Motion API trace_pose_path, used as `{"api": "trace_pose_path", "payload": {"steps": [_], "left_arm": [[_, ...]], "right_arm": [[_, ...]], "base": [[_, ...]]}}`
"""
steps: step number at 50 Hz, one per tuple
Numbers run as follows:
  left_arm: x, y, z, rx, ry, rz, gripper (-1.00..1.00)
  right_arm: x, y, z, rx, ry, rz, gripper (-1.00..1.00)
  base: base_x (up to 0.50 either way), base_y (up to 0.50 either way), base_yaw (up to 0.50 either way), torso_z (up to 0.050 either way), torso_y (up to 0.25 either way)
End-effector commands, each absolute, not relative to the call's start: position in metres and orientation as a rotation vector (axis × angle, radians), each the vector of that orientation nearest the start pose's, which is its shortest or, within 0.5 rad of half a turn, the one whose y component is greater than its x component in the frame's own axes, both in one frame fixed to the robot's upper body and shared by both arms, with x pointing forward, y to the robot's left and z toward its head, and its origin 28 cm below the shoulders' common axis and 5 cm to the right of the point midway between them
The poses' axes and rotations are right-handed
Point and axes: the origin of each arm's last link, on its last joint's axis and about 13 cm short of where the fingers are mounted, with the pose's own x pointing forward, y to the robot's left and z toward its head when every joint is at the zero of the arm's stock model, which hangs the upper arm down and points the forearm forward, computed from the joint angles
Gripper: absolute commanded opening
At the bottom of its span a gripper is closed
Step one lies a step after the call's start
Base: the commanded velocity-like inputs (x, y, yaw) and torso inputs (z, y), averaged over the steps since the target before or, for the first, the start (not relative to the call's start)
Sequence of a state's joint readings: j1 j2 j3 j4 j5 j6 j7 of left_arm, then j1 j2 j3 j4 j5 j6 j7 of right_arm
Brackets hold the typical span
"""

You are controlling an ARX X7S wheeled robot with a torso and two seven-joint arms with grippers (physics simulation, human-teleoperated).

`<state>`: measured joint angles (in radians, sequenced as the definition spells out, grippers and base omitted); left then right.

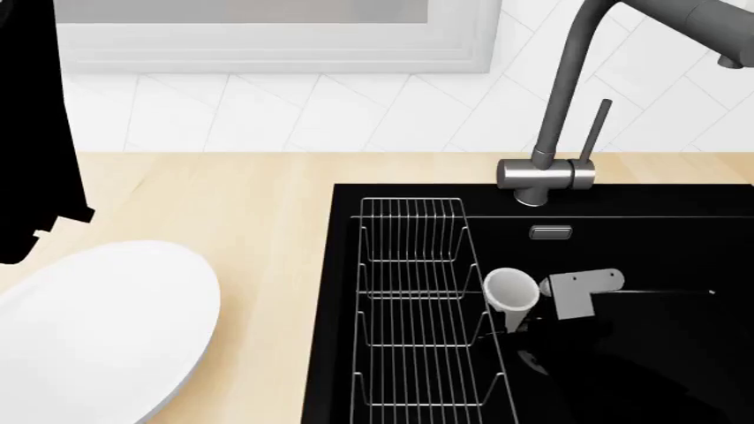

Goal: Pick the cup and bowl from the sink and place them on the counter for drying.

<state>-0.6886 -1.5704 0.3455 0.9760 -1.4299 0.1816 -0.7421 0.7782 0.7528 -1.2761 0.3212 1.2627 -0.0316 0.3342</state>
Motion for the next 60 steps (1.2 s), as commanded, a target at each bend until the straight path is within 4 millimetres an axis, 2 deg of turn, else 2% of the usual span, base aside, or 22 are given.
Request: {"api": "trace_pose_path", "payload": {"steps": [1, 12, 19, 41, 49, 54, 60], "left_arm": [[0.129, 0.268, 0.315, -0.008, -0.568, -0.245, 1.0], [0.129, 0.268, 0.317, -0.01, -0.571, -0.245, 1.0], [0.129, 0.268, 0.317, -0.012, -0.574, -0.247, 1.0], [0.127, 0.267, 0.318, -0.021, -0.583, -0.243, 1.0], [0.127, 0.267, 0.318, -0.022, -0.581, -0.244, 1.0], [0.126, 0.267, 0.319, -0.021, -0.583, -0.247, 1.0], [0.126, 0.267, 0.321, -0.021, -0.588, -0.248, 1.0]], "right_arm": [[0.275, -0.177, 0.063, -0.06, 0.358, 0.176, -1.0], [0.263, -0.182, 0.077, -0.069, 0.318, 0.199, -1.0], [0.254, -0.189, 0.093, -0.069, 0.276, 0.209, -1.0], [0.202, -0.219, 0.177, -0.109, 0.158, 0.296, -1.0], [0.186, -0.221, 0.198, -0.1, 0.122, 0.385, -1.0], [0.178, -0.221, 0.224, -0.116, 0.091, 0.452, -1.0], [0.176, -0.214, 0.252, -0.141, 0.051, 0.534, -1.0]], "base": [[0.0, 0.0, 0.0, 0.0, 0.0], [0.0, 0.0, 0.0, 0.0, 0.0], [0.0, 0.0, 0.0, 0.0, 0.0], [0.0, 0.0, 0.0, 0.0, 0.0], [0.0, 0.0, 0.0, 0.0, 0.001], [0.0, 0.0, 0.0, 0.0, 0.0], [0.0, 0.0, 0.0, 0.0, 0.0]]}}
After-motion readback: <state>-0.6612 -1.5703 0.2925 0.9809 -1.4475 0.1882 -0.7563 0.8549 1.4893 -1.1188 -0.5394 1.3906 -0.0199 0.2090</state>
